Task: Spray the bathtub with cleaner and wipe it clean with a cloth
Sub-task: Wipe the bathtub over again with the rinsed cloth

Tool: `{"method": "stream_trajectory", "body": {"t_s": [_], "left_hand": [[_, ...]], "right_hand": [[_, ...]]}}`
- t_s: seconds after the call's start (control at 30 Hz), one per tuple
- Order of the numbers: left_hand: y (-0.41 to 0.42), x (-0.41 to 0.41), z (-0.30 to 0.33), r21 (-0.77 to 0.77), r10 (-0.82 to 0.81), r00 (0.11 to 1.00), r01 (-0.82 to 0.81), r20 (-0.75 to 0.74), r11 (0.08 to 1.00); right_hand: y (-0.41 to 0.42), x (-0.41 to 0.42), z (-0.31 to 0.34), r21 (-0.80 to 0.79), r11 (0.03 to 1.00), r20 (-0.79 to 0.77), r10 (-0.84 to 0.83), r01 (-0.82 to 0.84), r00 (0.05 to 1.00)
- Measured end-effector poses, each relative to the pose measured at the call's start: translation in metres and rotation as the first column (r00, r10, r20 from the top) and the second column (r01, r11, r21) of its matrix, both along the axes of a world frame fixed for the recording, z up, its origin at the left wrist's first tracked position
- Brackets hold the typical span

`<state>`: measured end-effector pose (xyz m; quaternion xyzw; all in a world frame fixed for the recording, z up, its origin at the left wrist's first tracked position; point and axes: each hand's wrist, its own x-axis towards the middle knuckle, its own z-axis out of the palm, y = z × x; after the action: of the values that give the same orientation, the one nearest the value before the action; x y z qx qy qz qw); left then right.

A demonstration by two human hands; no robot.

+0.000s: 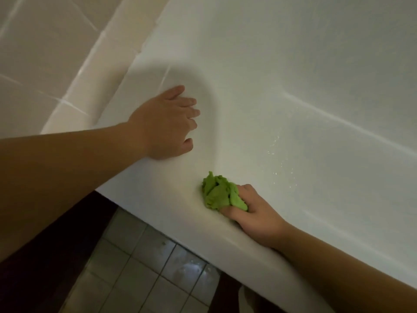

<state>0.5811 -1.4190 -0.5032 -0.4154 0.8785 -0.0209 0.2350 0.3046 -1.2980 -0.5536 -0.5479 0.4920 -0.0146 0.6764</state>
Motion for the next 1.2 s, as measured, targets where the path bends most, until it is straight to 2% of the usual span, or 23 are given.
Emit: {"method": "stream_trajectory", "body": {"t_s": [0.13,0.23,0.37,0.53,0.63,0.8,0.9,1.0,1.1,1.2], "left_hand": [[0.005,0.023,0.008,-0.034,0.064,0.957,-0.076,-0.283,0.996],[0.008,0.039,0.012,-0.036,0.143,0.916,-0.169,-0.375,0.985],[0.008,0.045,0.017,0.005,0.293,0.868,-0.317,-0.402,0.948],[0.005,0.048,0.018,0.041,0.439,0.798,-0.465,-0.413,0.884],[0.005,0.049,0.015,0.042,0.471,0.750,-0.513,-0.465,0.857],[0.005,0.049,0.010,0.042,0.493,0.644,-0.583,-0.585,0.812],[0.002,0.049,0.009,0.039,0.490,0.634,-0.588,-0.599,0.808],[-0.001,0.050,0.008,0.036,0.482,0.622,-0.590,-0.616,0.807],[-0.007,0.053,0.007,0.036,0.474,0.610,-0.590,-0.635,0.807],[-0.014,0.055,0.006,0.033,0.467,0.609,-0.586,-0.641,0.810]], "right_hand": [[0.002,-0.017,-0.004,0.015,0.999,-0.007,-0.028,0.028,1.000],[-0.007,0.012,-0.015,0.004,0.999,-0.092,-0.033,0.034,0.995],[-0.020,0.068,-0.001,-0.067,0.994,0.016,-0.084,0.085,0.996],[-0.012,0.065,0.019,-0.190,0.982,0.106,0.011,0.009,0.994],[-0.014,0.053,0.015,-0.179,0.983,0.139,0.000,0.025,0.990],[-0.033,0.106,-0.001,-0.153,0.957,0.042,-0.241,0.245,0.970],[-0.041,0.131,0.007,-0.152,0.921,0.080,-0.349,0.358,0.934],[-0.036,0.124,0.007,-0.179,0.937,0.132,-0.280,0.301,0.951],[-0.034,0.114,-0.005,-0.170,0.944,0.101,-0.267,0.281,0.958],[-0.046,0.129,-0.001,-0.124,0.904,0.054,-0.406,0.409,0.912]]}}
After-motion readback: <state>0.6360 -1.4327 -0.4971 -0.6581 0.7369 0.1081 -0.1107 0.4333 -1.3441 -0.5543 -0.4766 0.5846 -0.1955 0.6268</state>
